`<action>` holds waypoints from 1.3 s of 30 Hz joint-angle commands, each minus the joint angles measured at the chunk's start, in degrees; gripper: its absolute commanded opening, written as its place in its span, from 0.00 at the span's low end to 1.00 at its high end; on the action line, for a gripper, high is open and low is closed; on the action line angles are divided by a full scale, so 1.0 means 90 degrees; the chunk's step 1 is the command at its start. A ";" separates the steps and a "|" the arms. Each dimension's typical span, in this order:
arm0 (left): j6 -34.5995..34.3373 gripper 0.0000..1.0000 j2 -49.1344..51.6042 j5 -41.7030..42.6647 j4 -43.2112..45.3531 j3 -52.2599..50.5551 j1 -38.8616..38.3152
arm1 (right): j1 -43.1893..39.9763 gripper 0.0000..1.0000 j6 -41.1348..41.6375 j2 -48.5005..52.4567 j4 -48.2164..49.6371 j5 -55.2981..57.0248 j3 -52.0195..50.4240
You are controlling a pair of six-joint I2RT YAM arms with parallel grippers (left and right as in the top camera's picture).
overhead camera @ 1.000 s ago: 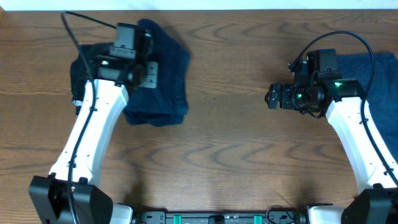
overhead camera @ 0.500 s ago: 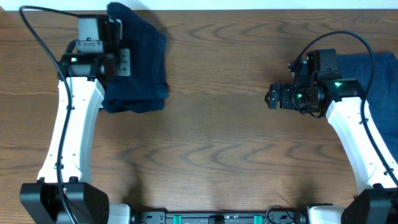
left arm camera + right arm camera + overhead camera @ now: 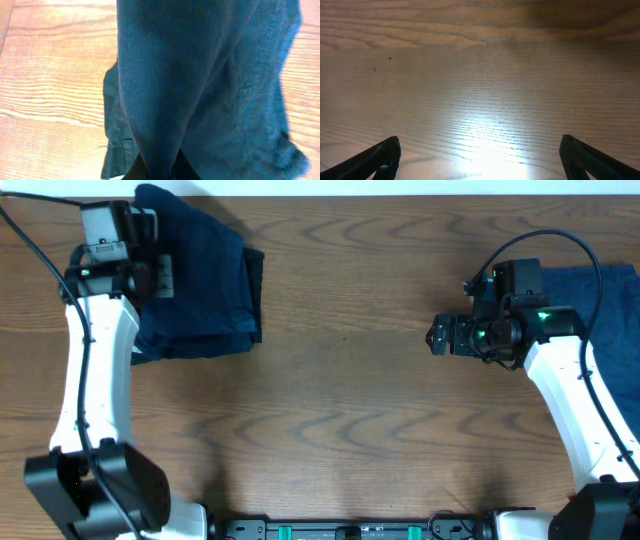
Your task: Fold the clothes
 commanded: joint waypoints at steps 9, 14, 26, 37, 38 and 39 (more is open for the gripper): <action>0.0420 0.06 0.1044 -0.0510 0.0670 0.0240 0.0590 | -0.0012 0.99 0.0000 0.0007 -0.0002 0.0036 0.0027; 0.0415 0.46 0.1438 -0.0512 0.0930 0.0240 0.0743 | -0.0012 0.99 0.0000 0.0007 -0.0002 0.0036 0.0029; -0.2101 0.88 0.0369 -0.0308 0.0539 0.0347 0.0823 | -0.0010 0.99 0.0000 0.0007 -0.0002 0.0036 0.0029; -0.2361 0.14 0.0124 0.1785 -0.1632 -0.0333 0.0826 | -0.0012 0.99 0.0000 0.0007 -0.0002 0.0036 0.0029; -0.2361 0.14 0.0185 0.1783 -0.1564 -0.0478 0.0826 | -0.0010 0.99 0.0000 0.0007 -0.0002 0.0036 0.0027; -0.2361 0.14 0.0257 0.1783 -0.1474 -0.0631 0.0826 | -0.0010 0.99 0.0000 0.0007 -0.0002 0.0036 0.0029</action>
